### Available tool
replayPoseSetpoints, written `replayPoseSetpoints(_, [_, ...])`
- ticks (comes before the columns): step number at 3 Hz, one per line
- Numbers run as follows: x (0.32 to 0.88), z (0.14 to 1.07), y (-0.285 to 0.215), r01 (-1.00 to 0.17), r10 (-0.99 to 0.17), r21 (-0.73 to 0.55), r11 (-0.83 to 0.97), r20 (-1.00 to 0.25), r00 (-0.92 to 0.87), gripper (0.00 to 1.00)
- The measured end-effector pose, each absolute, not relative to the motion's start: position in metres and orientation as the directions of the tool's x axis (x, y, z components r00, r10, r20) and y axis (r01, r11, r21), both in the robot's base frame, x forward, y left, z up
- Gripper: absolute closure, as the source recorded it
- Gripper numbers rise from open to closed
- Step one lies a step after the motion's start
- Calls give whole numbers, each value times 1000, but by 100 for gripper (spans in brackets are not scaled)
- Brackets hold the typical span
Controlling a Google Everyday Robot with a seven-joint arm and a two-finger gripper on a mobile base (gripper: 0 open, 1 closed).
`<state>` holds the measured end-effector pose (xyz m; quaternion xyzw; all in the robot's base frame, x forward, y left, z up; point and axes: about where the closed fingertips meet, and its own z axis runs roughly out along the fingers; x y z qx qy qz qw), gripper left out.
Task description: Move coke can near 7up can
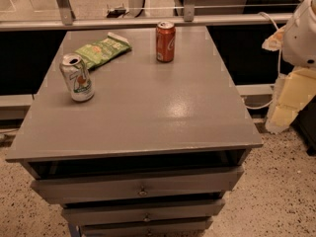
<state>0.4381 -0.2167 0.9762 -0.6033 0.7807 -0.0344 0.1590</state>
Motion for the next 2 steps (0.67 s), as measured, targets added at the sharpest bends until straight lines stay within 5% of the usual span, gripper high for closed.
replayPoseSetpoints(2, [452, 973, -217, -918, -945, -275, 287, -238, -225, 0])
